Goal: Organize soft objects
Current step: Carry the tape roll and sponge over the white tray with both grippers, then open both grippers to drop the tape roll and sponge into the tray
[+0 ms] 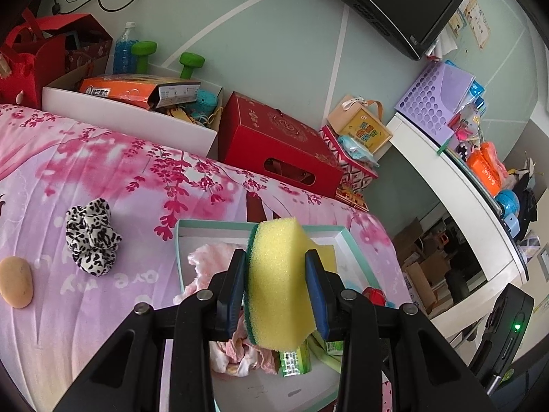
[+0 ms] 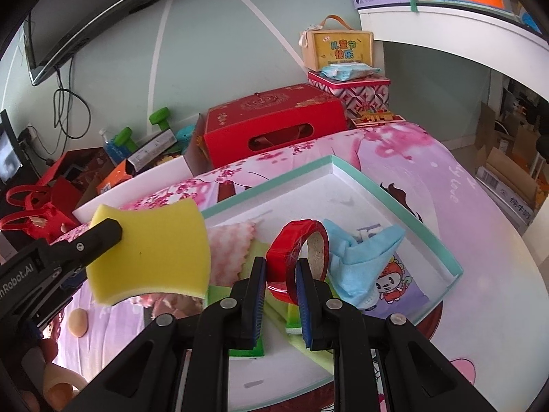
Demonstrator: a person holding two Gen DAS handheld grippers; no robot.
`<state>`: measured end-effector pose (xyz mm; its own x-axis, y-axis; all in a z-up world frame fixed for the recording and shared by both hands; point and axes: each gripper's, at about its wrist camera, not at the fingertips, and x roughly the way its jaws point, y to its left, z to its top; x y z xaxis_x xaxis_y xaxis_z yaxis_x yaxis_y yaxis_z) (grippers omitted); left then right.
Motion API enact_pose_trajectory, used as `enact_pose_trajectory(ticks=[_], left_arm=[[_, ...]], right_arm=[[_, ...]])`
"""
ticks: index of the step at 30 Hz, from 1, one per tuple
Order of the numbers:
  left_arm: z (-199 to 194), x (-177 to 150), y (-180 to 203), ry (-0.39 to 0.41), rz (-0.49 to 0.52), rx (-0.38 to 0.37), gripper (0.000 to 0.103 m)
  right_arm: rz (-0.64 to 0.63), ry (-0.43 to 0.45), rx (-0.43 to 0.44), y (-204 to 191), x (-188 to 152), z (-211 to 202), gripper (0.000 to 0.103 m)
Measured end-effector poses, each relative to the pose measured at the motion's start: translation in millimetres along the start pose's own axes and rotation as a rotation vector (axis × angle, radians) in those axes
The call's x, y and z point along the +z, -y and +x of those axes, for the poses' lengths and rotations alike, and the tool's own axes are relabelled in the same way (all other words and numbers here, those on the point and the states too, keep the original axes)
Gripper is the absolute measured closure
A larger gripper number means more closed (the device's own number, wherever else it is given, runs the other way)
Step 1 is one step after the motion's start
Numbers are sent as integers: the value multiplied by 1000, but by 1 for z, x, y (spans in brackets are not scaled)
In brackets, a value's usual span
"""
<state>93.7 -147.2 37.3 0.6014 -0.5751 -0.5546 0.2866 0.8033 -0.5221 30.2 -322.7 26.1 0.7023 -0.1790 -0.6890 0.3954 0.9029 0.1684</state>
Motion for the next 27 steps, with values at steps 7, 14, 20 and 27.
enact_pose_trajectory(ticks=[7,14,20,27], left_arm=[[10,-2,1,-12,1,5,67],[12,-1,-3,-33,-7,16,56],[13,-1,-4,-49,-7,14,48],[9,0,-5,-57,3,41,36]], right_arm=[[5,-8,-30,3,-1,4,84],[8,-11,-42,1,-1,5,83],[7,-16,-47,0,-1,6,83],[10,-30,-61,2,-2,9,52]])
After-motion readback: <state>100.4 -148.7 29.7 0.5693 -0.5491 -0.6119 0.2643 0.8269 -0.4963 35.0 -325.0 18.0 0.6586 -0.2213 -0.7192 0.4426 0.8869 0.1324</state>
